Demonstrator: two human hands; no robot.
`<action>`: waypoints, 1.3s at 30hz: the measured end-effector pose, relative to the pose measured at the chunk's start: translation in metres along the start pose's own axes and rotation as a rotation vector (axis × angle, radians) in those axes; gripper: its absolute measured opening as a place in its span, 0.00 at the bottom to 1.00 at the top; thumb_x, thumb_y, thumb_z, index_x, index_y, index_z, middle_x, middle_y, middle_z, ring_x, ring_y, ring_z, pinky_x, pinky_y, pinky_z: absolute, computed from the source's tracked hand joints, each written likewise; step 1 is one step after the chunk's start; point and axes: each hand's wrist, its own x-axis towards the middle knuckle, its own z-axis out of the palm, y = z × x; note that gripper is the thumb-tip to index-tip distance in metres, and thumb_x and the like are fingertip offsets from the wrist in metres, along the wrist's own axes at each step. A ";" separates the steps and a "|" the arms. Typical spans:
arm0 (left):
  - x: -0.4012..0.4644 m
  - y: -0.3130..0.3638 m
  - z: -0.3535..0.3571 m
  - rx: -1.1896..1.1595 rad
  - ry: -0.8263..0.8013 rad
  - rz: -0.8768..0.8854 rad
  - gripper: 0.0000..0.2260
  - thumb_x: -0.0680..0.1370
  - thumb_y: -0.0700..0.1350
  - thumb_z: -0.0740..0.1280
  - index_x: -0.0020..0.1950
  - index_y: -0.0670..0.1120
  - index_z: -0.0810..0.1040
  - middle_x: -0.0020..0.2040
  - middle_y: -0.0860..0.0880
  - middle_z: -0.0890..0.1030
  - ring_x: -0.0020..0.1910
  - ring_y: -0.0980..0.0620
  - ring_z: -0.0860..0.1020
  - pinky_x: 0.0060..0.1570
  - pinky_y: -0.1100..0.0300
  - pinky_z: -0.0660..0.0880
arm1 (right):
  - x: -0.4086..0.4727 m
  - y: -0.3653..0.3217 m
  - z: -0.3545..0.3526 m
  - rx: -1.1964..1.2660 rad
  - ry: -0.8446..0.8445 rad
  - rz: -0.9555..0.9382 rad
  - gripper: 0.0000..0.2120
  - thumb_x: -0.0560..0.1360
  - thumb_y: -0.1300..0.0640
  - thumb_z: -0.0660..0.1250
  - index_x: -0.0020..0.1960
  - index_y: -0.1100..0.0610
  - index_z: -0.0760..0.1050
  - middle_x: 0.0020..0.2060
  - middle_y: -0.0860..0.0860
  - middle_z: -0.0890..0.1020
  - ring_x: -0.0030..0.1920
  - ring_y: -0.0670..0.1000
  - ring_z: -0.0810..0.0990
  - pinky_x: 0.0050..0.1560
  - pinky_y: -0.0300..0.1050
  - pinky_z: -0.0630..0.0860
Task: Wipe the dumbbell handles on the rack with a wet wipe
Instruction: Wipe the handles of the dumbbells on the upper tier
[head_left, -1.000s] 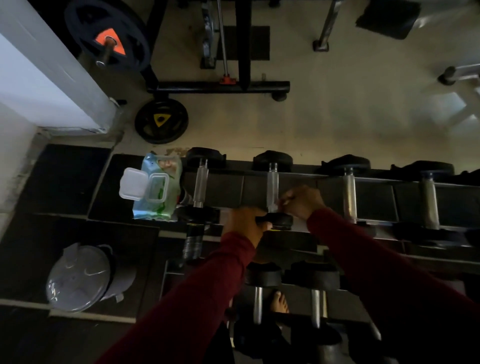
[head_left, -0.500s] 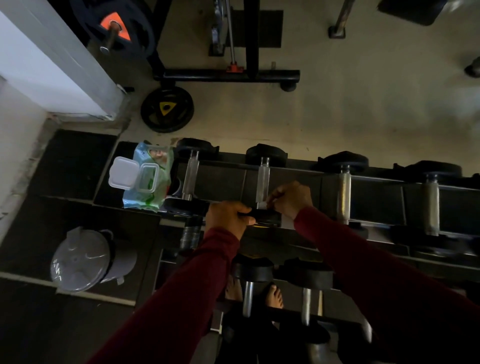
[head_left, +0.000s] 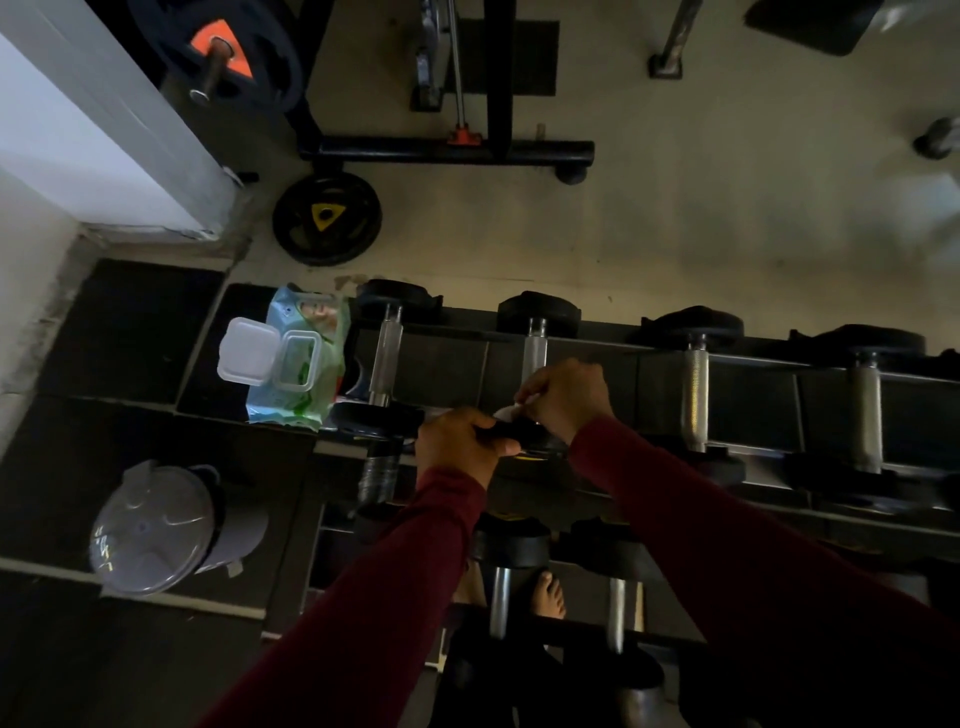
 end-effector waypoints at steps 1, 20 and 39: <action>0.001 0.000 0.000 -0.005 -0.006 -0.005 0.18 0.62 0.48 0.82 0.49 0.50 0.83 0.48 0.52 0.84 0.48 0.55 0.81 0.55 0.58 0.78 | 0.000 -0.005 0.003 0.001 0.020 -0.008 0.06 0.71 0.57 0.75 0.43 0.49 0.80 0.45 0.44 0.81 0.47 0.43 0.81 0.45 0.32 0.75; 0.008 -0.003 -0.002 -0.016 -0.041 -0.009 0.19 0.61 0.50 0.82 0.49 0.50 0.84 0.47 0.52 0.84 0.46 0.57 0.80 0.50 0.67 0.74 | 0.035 -0.004 -0.003 0.286 0.456 0.063 0.04 0.72 0.54 0.76 0.46 0.50 0.85 0.42 0.43 0.86 0.40 0.37 0.82 0.45 0.28 0.77; 0.011 -0.003 -0.003 -0.003 -0.056 -0.016 0.16 0.61 0.50 0.82 0.46 0.50 0.84 0.44 0.54 0.84 0.45 0.57 0.81 0.46 0.68 0.74 | 0.039 -0.014 0.004 0.844 0.535 0.353 0.07 0.67 0.55 0.79 0.42 0.52 0.82 0.36 0.41 0.82 0.37 0.36 0.79 0.41 0.26 0.75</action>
